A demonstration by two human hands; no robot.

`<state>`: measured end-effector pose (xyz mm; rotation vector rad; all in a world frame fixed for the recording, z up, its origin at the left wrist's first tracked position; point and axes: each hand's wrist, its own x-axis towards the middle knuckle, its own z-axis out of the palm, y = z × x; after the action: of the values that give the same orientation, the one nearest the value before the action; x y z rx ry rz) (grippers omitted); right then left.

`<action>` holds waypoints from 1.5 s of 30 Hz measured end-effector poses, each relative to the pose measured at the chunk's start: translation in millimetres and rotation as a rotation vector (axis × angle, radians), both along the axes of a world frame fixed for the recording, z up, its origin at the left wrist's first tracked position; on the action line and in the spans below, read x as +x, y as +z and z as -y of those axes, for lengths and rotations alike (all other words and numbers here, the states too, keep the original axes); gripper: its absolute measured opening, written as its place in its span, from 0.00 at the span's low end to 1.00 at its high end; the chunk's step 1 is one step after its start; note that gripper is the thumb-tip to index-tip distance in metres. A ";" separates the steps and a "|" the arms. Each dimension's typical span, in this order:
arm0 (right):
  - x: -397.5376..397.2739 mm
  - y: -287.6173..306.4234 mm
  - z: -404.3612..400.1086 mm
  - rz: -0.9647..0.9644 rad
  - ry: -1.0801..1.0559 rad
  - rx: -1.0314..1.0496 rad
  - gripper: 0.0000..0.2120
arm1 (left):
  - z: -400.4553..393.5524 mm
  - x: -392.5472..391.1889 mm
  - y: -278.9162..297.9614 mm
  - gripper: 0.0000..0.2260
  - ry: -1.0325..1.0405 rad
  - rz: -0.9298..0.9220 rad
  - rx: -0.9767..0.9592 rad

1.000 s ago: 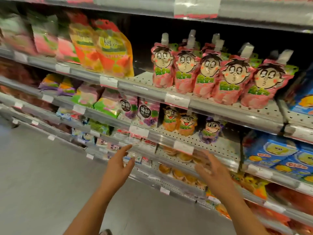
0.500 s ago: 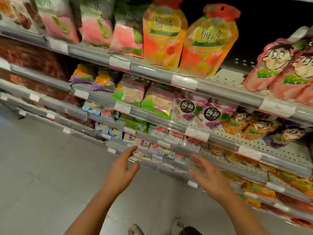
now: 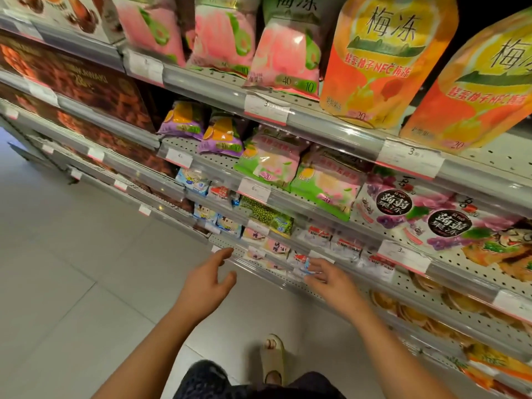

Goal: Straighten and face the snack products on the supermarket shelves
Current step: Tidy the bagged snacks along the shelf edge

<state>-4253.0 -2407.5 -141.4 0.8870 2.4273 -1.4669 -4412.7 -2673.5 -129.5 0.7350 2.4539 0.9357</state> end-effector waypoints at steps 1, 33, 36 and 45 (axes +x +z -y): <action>-10.2 -5.5 3.5 0.009 -0.010 -0.020 0.23 | 3.0 -9.6 -4.5 0.24 0.005 0.011 -0.018; -383.8 -172.8 66.0 0.002 -0.065 0.485 0.23 | -36.8 -293.8 -273.9 0.44 -0.231 -0.476 -0.142; -399.2 -200.4 62.2 -0.003 -0.094 0.735 0.31 | -55.6 -293.1 -308.5 0.47 -0.167 -0.569 -0.046; -400.2 -258.9 70.7 -0.585 -0.364 1.177 0.21 | -104.8 -305.7 -374.9 0.51 0.081 -0.843 0.266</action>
<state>-4653.2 -2478.2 -400.3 1.2135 3.7687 -0.1461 -4718.4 -2568.7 -504.4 1.3494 3.1112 1.1661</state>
